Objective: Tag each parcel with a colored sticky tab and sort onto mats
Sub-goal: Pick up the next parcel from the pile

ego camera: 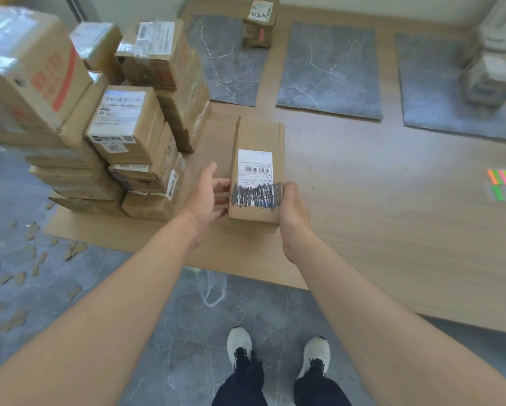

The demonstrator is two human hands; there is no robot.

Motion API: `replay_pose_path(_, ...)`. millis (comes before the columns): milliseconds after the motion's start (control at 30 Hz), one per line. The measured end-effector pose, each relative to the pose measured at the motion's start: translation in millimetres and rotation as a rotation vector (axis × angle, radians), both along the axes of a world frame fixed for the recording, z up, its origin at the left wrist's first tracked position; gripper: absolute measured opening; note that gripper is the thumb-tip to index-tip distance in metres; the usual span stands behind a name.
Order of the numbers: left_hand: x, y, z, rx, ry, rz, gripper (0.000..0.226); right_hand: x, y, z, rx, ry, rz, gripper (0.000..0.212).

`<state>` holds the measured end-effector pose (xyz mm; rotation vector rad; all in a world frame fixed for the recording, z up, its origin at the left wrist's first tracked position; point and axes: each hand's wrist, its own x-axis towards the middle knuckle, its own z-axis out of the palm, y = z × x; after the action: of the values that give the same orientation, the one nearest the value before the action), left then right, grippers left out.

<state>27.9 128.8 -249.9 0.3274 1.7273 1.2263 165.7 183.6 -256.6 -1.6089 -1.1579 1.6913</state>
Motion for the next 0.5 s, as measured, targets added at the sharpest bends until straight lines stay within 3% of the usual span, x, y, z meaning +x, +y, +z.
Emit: replay_pose_path(500, 215, 97, 0, 0.022, -0.046, -0.086, 0.053, 214, 81, -9, 0.04, 0.024, -0.14, 0.028)
